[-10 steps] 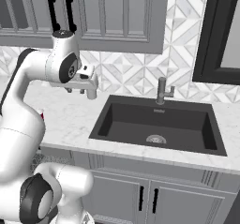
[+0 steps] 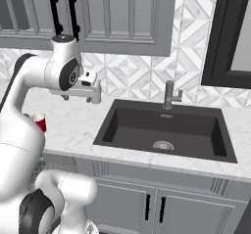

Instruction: Pick up the cup and bowl from the counter, place them in the dishwasher, and close the dishwasher door.

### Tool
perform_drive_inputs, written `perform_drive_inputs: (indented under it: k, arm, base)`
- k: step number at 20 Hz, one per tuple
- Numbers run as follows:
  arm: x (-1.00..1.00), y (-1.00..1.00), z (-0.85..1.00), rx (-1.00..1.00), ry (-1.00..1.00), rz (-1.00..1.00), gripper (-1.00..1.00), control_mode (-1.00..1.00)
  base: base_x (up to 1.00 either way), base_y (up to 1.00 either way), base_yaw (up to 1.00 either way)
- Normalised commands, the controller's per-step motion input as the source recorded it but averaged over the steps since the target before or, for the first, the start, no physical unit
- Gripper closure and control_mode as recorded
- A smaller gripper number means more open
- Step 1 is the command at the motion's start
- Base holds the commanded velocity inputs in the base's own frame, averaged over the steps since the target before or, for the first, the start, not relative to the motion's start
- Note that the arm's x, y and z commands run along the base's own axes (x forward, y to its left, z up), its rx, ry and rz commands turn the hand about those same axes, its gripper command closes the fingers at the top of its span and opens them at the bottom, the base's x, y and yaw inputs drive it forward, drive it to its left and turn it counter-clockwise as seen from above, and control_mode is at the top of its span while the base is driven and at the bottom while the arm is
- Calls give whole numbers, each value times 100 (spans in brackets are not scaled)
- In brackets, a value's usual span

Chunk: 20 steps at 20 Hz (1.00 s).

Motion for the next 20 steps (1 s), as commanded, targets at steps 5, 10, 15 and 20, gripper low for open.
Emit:
perform_drive_inputs:
  k: [5,10,15,20]
  arm:
    - [-4,0,-11,0,0,0,-100,100]
    - [0,0,0,0,0,0,-100,100]
    - [0,0,0,0,0,0,-100,100]
    - [0,0,0,0,0,0,-100,100]
  base:
    - [0,0,0]
    - [-9,-3,14]
    - [-11,-42,59]
    - [-20,-58,59]
